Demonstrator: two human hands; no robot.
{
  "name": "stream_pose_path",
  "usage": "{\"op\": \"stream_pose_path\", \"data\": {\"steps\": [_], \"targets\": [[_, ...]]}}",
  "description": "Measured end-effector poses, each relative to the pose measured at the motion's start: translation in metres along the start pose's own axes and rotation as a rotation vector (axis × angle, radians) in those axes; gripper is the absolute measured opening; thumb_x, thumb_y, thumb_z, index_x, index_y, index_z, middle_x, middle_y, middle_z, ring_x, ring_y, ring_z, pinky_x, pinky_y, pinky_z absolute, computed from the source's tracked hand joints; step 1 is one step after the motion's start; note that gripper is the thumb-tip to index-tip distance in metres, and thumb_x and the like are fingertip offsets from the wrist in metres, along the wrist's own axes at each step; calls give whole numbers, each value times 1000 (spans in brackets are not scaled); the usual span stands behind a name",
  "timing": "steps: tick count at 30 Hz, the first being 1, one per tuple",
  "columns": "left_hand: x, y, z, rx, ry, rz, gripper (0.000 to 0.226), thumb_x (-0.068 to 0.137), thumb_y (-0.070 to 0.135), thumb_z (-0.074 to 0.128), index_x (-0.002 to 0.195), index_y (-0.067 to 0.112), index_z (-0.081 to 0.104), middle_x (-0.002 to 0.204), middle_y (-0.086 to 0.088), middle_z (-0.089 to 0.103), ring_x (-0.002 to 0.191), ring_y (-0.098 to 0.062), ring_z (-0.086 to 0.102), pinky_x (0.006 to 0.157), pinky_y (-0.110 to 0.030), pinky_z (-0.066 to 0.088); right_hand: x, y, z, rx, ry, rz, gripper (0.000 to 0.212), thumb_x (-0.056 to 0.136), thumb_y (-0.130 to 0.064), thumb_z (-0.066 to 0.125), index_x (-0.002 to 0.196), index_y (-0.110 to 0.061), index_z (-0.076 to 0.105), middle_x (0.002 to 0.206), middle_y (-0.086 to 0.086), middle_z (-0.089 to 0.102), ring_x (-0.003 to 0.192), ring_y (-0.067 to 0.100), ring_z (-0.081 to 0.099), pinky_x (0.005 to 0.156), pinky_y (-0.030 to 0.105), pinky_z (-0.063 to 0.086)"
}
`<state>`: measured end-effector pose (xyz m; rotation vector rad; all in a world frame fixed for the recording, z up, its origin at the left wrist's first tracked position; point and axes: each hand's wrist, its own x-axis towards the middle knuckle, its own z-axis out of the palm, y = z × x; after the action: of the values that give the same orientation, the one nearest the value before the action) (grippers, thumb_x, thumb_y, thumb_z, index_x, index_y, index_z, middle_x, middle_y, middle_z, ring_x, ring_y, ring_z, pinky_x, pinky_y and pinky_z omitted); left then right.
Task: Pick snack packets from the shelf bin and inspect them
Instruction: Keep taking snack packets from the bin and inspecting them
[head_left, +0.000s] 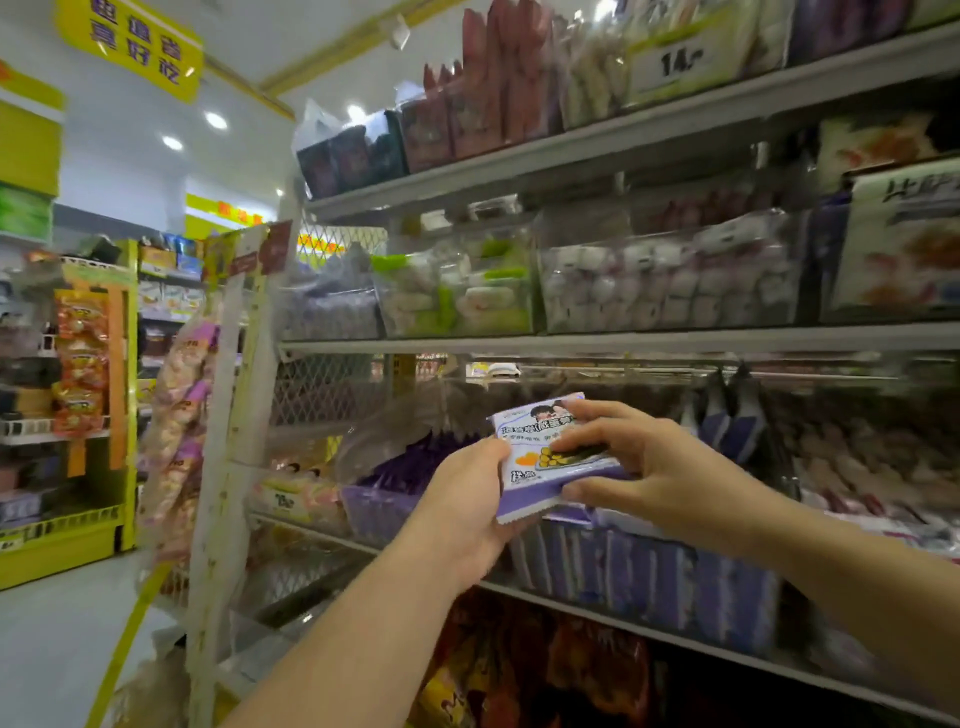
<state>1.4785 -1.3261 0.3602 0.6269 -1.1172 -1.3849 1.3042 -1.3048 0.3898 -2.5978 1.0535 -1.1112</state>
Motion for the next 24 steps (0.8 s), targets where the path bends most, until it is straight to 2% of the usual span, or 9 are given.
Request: {"op": "stream_pose_path", "data": {"steps": [3, 5, 6, 8, 10, 13, 17, 20, 24], "targets": [[33, 5, 8, 308, -1, 64, 33, 103, 22, 41, 88, 17, 70, 78, -3, 76, 64, -15, 71, 55, -30, 56, 20, 17, -32, -102, 23, 30, 17, 84, -27, 72, 95, -38, 68, 113, -19, 63, 105, -11, 57, 91, 13, 47], [60, 7, 5, 688, 28, 238, 32, 101, 24, 46, 84, 25, 73, 84, 2, 75, 78, -16, 70, 78, -37, 58, 36, 31, -51, -290, -2, 85, 15, 88, -30, 67, 103, -31, 68, 110, -15, 65, 100, -1, 60, 85, 18, 50], [73, 8, 3, 885, 25, 340, 26, 100, 24, 48, 93, 27, 73, 93, 5, 74, 87, -14, 68, 88, -31, 54, 44, 39, -59, -385, -39, 132, 18, 90, -34, 64, 107, -29, 67, 111, -12, 64, 99, 1, 59, 85, 21, 50], [96, 11, 1, 1181, -6, 478, 25, 98, 26, 52, 116, 27, 68, 109, 13, 69, 94, 0, 61, 77, 0, 43, 59, 53, -68, -513, -148, 246, 24, 92, -38, 60, 114, -28, 62, 114, -9, 61, 100, 6, 57, 85, 24, 49], [118, 13, 0, 1339, -66, 495, 30, 97, 27, 52, 124, 28, 64, 115, 15, 66, 92, 7, 55, 67, 5, 36, 72, 64, -73, -632, -266, 313, 30, 95, -39, 56, 121, -23, 59, 118, -2, 59, 103, 13, 56, 87, 29, 49], [149, 18, 7, 1568, -165, 475, 30, 95, 25, 52, 122, 28, 65, 118, 9, 68, 100, -2, 60, 81, -11, 43, 89, 81, -78, -677, -363, 373, 33, 97, -37, 53, 125, -20, 56, 122, 2, 57, 107, 20, 56, 88, 32, 47], [187, 17, 21, 1778, -261, 314, 30, 95, 24, 54, 123, 27, 64, 122, 0, 66, 108, -20, 63, 92, -30, 50, 105, 101, -81, -639, -367, 397, 29, 97, -39, 52, 121, -24, 57, 117, -1, 59, 100, 17, 56, 82, 29, 47], [208, 5, 31, 1833, -312, 211, 29, 94, 32, 57, 121, 25, 63, 124, -1, 63, 110, -21, 61, 95, -34, 50, 111, 113, -79, -663, -366, 395, 27, 96, -42, 52, 119, -28, 57, 118, -3, 59, 98, 15, 56, 78, 27, 44], [223, -9, 37, 1934, -360, 196, 31, 94, 37, 55, 120, 22, 64, 124, -4, 64, 112, -22, 60, 96, -36, 49, 111, 122, -80, -695, -376, 342, 31, 96, -43, 51, 123, -30, 55, 122, -4, 58, 106, 15, 55, 89, 29, 45]]}}
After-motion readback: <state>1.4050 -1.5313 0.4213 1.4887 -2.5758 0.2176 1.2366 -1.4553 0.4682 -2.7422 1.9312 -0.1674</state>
